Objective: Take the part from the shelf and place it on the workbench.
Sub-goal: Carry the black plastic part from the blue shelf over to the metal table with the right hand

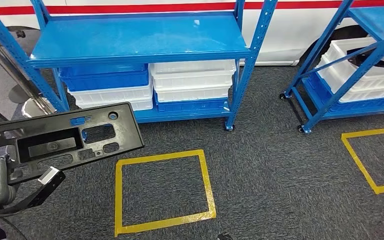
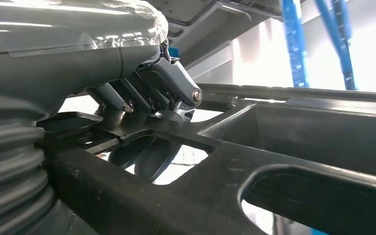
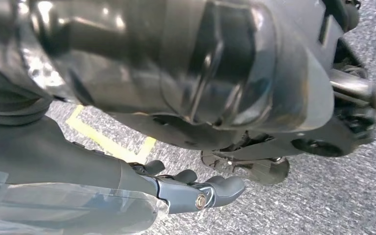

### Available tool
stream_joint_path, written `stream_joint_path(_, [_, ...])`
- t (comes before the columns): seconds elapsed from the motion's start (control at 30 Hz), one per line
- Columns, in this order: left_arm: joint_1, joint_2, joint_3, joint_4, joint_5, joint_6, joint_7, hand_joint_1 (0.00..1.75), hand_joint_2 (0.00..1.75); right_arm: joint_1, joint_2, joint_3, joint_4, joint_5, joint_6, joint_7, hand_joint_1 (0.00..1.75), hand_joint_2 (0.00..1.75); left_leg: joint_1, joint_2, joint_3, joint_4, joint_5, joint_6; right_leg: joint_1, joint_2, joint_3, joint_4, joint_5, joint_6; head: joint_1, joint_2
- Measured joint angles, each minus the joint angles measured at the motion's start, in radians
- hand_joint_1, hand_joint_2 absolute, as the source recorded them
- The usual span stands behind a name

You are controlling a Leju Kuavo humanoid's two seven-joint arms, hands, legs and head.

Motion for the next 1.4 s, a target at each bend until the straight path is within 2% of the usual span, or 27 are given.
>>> stream_joint_path(0.07, [0.005, 0.0, -0.002, 0.002, -0.003, 0.002, 0.002, 1.75, 1.75, 0.002, 0.0, 0.0, 0.0, -0.001, -0.002, 0.0, 0.0, 0.0, 0.0, -0.028, 0.0, 0.001, 0.003, -0.003, 0.0, 0.018, 0.051, -0.105, 0.071, -0.009, 0.0, 0.0])
stream_joint_path(0.1, [0.01, 0.001, -0.002, 0.001, -0.004, 0.006, 0.004, 1.75, 1.75, 0.002, 0.0, 0.0, 0.0, -0.001, -0.004, -0.001, 0.0, 0.0, -0.001, -0.04, -0.002, 0.001, 0.004, -0.006, -0.002, 0.044, 0.084, -0.174, 0.102, -0.016, 0.0, 0.0])
stream_joint_path(0.17, [0.031, 0.013, 0.0, -0.009, 0.004, 0.017, 0.005, 1.75, 1.75, 0.004, 0.0, 0.0, 0.0, 0.002, -0.01, -0.002, 0.0, 0.0, -0.001, -0.06, -0.008, 0.003, 0.009, -0.015, -0.004, 0.086, 0.123, -0.262, 0.13, -0.02, 0.0, 0.0])
stream_joint_path(0.2, [0.051, 0.025, 0.004, -0.019, 0.013, 0.023, 0.002, 1.75, 1.75, 0.004, 0.001, 0.0, 0.0, 0.005, -0.013, -0.003, 0.0, 0.0, 0.001, -0.069, -0.012, 0.002, 0.012, -0.022, -0.004, 0.093, 0.127, -0.272, 0.128, -0.02, 0.0, 0.0])
stream_joint_path(0.27, [0.1, 0.06, 0.025, -0.046, 0.035, 0.034, -0.011, 1.75, 1.75, 0.005, 0.006, 0.001, 0.0, 0.01, -0.017, -0.004, 0.0, 0.0, 0.004, -0.082, -0.019, 0.0, 0.016, -0.035, -0.005, 0.074, 0.127, -0.283, 0.133, -0.02, 0.0, 0.0])
stream_joint_path(0.33, [0.138, 0.09, 0.056, -0.067, 0.049, 0.041, -0.021, 1.75, 1.75, 0.008, 0.01, 0.002, 0.0, 0.013, -0.018, -0.008, 0.0, 0.0, 0.001, -0.053, -0.036, 0.035, -0.013, -0.045, -0.009, 0.049, 0.128, -0.294, 0.141, -0.028, 0.0, 0.0])
stream_joint_path(0.4, [0.16, 0.108, 0.079, -0.081, 0.054, 0.046, -0.026, 1.75, 1.75, 0.01, 0.01, 0.002, 0.0, 0.018, -0.018, -0.012, 0.0, 0.0, 0.0, -0.004, -0.081, 0.146, -0.082, -0.055, -0.007, 0.018, 0.126, -0.298, 0.144, -0.033, -0.001, 0.0])
stream_joint_path(0.43, [0.169, 0.114, 0.086, -0.085, 0.054, 0.047, -0.028, 1.75, 1.75, 0.011, 0.01, 0.002, 0.0, 0.02, -0.018, -0.013, 0.0, 0.0, 0.002, 0.008, -0.106, 0.212, -0.113, -0.06, -0.005, 0.003, 0.124, -0.296, 0.144, -0.034, 0.0, 0.0])
stream_joint_path(0.47, [0.178, 0.119, 0.092, -0.089, 0.055, 0.048, -0.029, 1.75, 1.75, 0.011, 0.01, 0.002, 0.0, 0.022, -0.018, -0.014, 0.0, 0.0, 0.003, 0.015, -0.121, 0.258, -0.129, -0.063, -0.004, -0.013, 0.122, -0.295, 0.143, -0.034, 0.0, 0.0])
stream_joint_path(0.5, [0.187, 0.122, 0.096, -0.091, 0.056, 0.048, -0.031, 1.75, 1.75, 0.011, 0.01, 0.003, 0.0, 0.023, -0.018, -0.014, 0.0, 0.0, 0.003, 0.018, -0.119, 0.27, -0.128, -0.065, -0.003, -0.027, 0.121, -0.293, 0.143, -0.035, 0.0, 0.0])
stream_joint_path(0.57, [0.195, 0.128, 0.102, -0.096, 0.058, 0.048, -0.033, 1.75, 1.75, 0.01, 0.01, 0.003, 0.0, 0.025, -0.019, -0.014, 0.0, 0.0, 0.003, 0.033, -0.058, 0.179, -0.08, -0.063, -0.001, -0.054, 0.121, -0.292, 0.142, -0.035, 0.0, 0.0])
stream_joint_path(0.63, [0.195, 0.132, 0.107, -0.103, 0.056, 0.048, -0.036, 1.75, 1.75, 0.01, 0.01, 0.003, 0.0, 0.025, -0.021, -0.014, 0.0, 0.0, -0.003, 0.079, 0.021, 0.042, -0.04, -0.053, 0.004, -0.076, 0.123, -0.291, 0.14, -0.032, 0.0, 0.0])
stream_joint_path(0.67, [0.193, 0.132, 0.108, -0.105, 0.052, 0.049, -0.038, 1.75, 1.75, 0.01, 0.01, 0.003, 0.0, 0.024, -0.021, -0.013, 0.0, 0.0, -0.008, 0.094, 0.043, 0.003, -0.032, -0.046, 0.007, -0.086, 0.124, -0.29, 0.14, -0.029, 0.0, 0.0])
stream_joint_path(0.7, [0.192, 0.132, 0.109, -0.107, 0.046, 0.05, -0.04, 1.75, 1.75, 0.01, 0.01, 0.003, 0.0, 0.023, -0.022, -0.013, 0.0, 0.0, -0.012, 0.101, 0.049, -0.013, -0.032, -0.04, 0.01, -0.095, 0.125, -0.29, 0.14, -0.025, 0.0, 0.0])
stream_joint_path(0.77, [0.189, 0.126, 0.106, -0.107, 0.024, 0.052, -0.041, 1.75, 1.75, 0.009, 0.01, 0.003, 0.0, 0.019, -0.021, -0.012, 0.0, 0.0, -0.012, 0.079, 0.045, -0.016, -0.023, -0.027, 0.011, -0.107, 0.125, -0.29, 0.14, -0.016, 0.0, 0.0])
stream_joint_path(0.8, [0.182, 0.115, 0.101, -0.105, 0.007, 0.053, -0.037, 1.75, 1.75, 0.009, 0.01, 0.003, 0.0, 0.016, -0.02, -0.012, 0.0, 0.0, -0.009, 0.069, 0.043, -0.021, -0.017, -0.021, 0.008, -0.092, 0.123, -0.284, 0.132, -0.01, 0.0, 0.0])
stream_joint_path(0.87, [0.152, 0.079, 0.078, -0.092, -0.03, 0.053, -0.023, 1.75, 1.75, 0.011, 0.008, 0.003, 0.0, 0.01, -0.018, -0.011, 0.0, 0.0, -0.003, 0.047, 0.037, -0.029, -0.003, -0.006, 0.003, -0.039, 0.097, -0.222, 0.084, 0.001, 0.0, 0.0])
stream_joint_path(0.9, [0.134, 0.058, 0.062, -0.082, -0.044, 0.052, -0.014, 1.75, 1.75, 0.012, 0.007, 0.003, 0.0, 0.009, -0.018, -0.01, 0.0, 0.0, -0.003, 0.036, 0.032, -0.03, 0.002, -0.002, 0.001, -0.013, 0.071, -0.164, 0.049, 0.003, 0.0, 0.0])
stream_joint_path(0.97, [0.108, 0.025, 0.032, -0.06, -0.058, 0.051, -0.004, 1.75, 1.75, 0.013, 0.005, 0.003, 0.0, 0.009, -0.017, -0.007, 0.0, 0.0, -0.003, 0.012, 0.022, -0.028, 0.007, 0.001, 0.001, 0.002, 0.019, -0.047, -0.001, 0.005, 0.0, 0.0])
stream_joint_path(1.0, [0.099, 0.012, 0.021, -0.051, -0.061, 0.051, -0.002, 1.75, 1.75, 0.013, 0.004, 0.003, 0.0, 0.01, -0.017, -0.005, 0.0, 0.0, -0.003, 0.0, 0.019, -0.025, 0.008, 0.001, 0.0, 0.003, 0.009, -0.025, 0.001, 0.006, 0.0, 0.0])
stream_joint_path(1.03, [0.092, 0.002, 0.012, -0.042, -0.063, 0.051, 0.0, 1.75, 1.75, 0.013, 0.004, 0.003, 0.0, 0.013, -0.017, -0.004, 0.0, 0.0, -0.003, -0.012, 0.017, -0.022, 0.008, 0.0, -0.001, 0.004, 0.016, -0.038, 0.021, 0.006, 0.0, 0.0])
stream_joint_path(1.07, [0.086, -0.007, 0.006, -0.035, -0.064, 0.051, 0.001, 1.75, 1.75, 0.013, 0.003, 0.003, 0.0, 0.016, -0.018, -0.003, 0.0, 0.0, -0.002, -0.024, 0.015, -0.017, 0.008, -0.002, -0.004, 0.01, 0.04, -0.087, 0.056, 0.006, 0.0, 0.0])
stream_joint_path(1.13, [0.078, -0.019, -0.003, -0.024, -0.066, 0.052, 0.004, 1.75, 1.75, 0.014, 0.003, 0.003, 0.0, 0.021, -0.019, -0.003, 0.0, 0.0, -0.002, -0.044, 0.009, -0.006, 0.006, -0.008, -0.011, 0.049, 0.097, -0.211, 0.114, 0.005, 0.0, 0.0])
stream_joint_path(1.2, [0.074, -0.025, -0.007, -0.02, -0.066, 0.054, 0.007, 1.75, 1.75, 0.014, 0.002, 0.004, 0.0, 0.024, -0.02, -0.005, 0.0, 0.0, -0.003, -0.063, -0.003, 0.002, 0.008, -0.02, -0.014, 0.081, 0.12, -0.269, 0.128, 0.004, 0.0, 0.0])
stream_joint_path(1.27, [0.076, -0.027, -0.009, -0.018, -0.066, 0.057, 0.009, 1.75, 1.75, 0.012, 0.003, 0.005, 0.0, 0.026, -0.02, -0.011, 0.0, 0.0, 0.0, -0.08, -0.012, 0.002, 0.014, -0.032, -0.013, 0.069, 0.119, -0.273, 0.13, -0.002, 0.0, 0.0])
stream_joint_path(1.33, [0.082, -0.027, -0.009, -0.018, -0.065, 0.059, 0.01, 1.75, 1.75, 0.013, 0.003, 0.006, 0.0, 0.028, -0.021, -0.016, 0.0, 0.0, -0.001, -0.054, -0.024, 0.022, -0.001, -0.043, -0.014, 0.046, 0.12, -0.279, 0.136, -0.013, 0.0, 0.0])
stream_joint_path(1.4, [0.088, -0.027, -0.009, -0.018, -0.064, 0.062, 0.01, 1.75, 1.75, 0.015, 0.003, 0.006, 0.0, 0.029, -0.021, -0.018, 0.0, 0.0, -0.001, -0.005, -0.063, 0.115, -0.057, -0.051, -0.012, 0.021, 0.121, -0.283, 0.138, -0.022, -0.001, 0.0])
